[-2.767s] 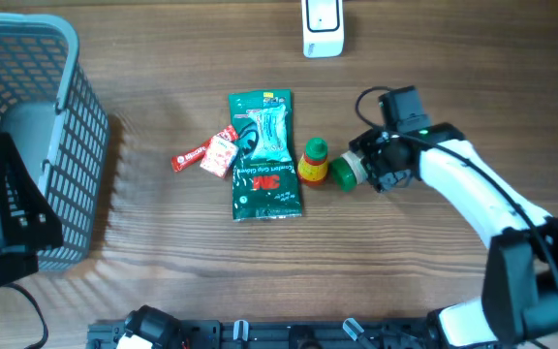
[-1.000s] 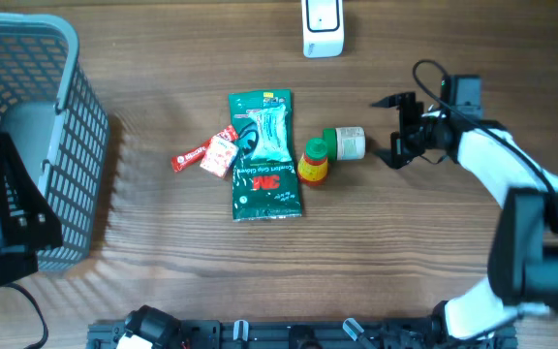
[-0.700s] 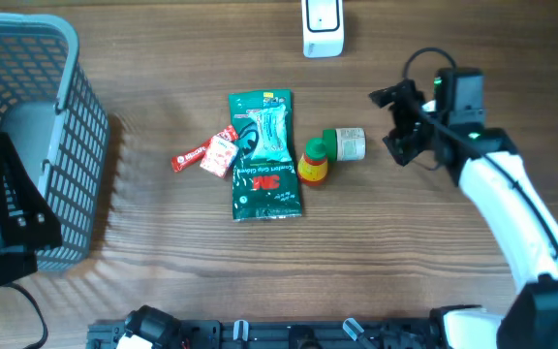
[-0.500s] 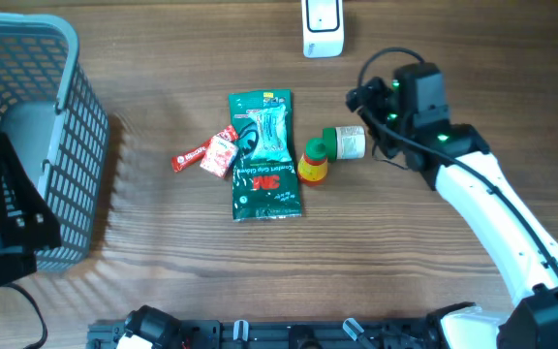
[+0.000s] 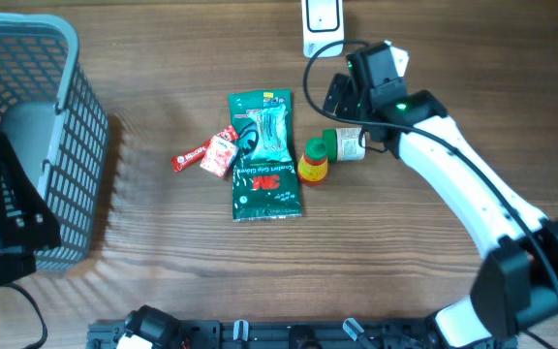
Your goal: Scan the item barcode
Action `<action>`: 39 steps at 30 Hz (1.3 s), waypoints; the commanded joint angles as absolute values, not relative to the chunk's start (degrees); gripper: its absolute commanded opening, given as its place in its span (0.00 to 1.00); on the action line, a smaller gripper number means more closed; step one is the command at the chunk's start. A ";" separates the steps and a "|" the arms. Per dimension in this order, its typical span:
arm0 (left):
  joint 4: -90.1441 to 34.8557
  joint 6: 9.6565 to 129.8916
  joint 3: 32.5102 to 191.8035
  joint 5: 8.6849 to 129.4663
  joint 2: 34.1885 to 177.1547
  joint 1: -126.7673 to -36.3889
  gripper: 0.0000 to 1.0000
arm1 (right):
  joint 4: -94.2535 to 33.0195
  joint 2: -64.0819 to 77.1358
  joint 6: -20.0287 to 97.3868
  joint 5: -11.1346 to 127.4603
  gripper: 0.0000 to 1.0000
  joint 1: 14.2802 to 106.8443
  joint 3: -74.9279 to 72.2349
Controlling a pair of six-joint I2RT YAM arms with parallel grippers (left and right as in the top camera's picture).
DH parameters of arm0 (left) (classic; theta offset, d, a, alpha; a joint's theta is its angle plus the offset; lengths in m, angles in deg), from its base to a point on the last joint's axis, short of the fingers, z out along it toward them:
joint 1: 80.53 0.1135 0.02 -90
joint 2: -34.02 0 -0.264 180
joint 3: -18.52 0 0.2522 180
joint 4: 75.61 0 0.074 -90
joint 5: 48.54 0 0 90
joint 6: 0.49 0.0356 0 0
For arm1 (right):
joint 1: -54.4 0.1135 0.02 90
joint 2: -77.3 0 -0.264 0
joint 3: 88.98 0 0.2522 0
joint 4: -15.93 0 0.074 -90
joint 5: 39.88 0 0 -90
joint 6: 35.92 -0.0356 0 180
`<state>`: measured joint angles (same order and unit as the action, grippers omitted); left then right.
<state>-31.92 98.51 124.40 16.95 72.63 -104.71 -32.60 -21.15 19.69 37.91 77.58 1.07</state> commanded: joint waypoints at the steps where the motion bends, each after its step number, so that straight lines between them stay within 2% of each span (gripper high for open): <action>1: -32.09 99.18 124.00 17.65 72.18 -104.23 1.00 | -32.55 -24.15 24.32 39.31 1.00 77.69 2.07; 11: -32.05 99.16 124.00 17.65 72.18 -104.23 1.00 | -33.97 -29.05 32.47 44.43 0.99 77.69 2.14; 26: -32.03 99.18 124.00 17.65 72.18 -104.23 1.00 | -39.59 -35.08 33.13 43.92 0.99 77.75 2.14; 30: -32.00 99.18 124.00 17.65 72.18 -104.23 1.00 | -39.81 -35.34 31.88 43.60 0.96 77.75 2.18; 36: -31.85 99.18 124.00 17.65 72.18 -104.23 1.00 | -39.98 -35.32 29.41 46.76 0.81 77.56 2.49; 39: -31.85 99.18 124.00 17.65 72.18 -104.23 1.00 | -40.27 -35.30 27.16 50.55 0.80 76.81 3.41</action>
